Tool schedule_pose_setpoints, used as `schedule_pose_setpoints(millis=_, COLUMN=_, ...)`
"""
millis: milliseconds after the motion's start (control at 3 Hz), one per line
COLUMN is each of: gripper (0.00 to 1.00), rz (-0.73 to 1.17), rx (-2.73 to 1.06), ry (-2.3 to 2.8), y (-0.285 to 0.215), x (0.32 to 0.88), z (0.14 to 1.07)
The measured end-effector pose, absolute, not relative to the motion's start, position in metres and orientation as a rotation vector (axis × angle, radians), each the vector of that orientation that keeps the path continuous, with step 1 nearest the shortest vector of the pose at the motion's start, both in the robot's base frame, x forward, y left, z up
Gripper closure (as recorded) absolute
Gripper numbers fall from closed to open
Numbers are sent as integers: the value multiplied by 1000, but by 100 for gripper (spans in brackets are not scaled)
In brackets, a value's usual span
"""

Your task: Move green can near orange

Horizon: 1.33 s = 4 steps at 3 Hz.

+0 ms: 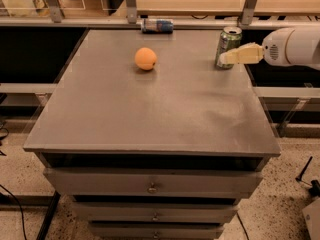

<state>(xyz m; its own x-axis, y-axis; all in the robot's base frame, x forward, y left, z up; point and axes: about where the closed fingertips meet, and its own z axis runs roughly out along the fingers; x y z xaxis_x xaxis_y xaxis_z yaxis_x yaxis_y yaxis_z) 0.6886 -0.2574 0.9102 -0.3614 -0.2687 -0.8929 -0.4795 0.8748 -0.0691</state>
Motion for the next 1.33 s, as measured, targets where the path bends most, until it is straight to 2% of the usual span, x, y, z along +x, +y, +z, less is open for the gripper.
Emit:
schedule_pose_setpoints(millis=667, gripper=0, rz=352, rx=-526, ry=1809, y=-236, x=713, z=896)
schedule_pose_setpoints(millis=1333, gripper=0, rz=382, rx=-609, ry=1664, y=-207, x=750, z=884)
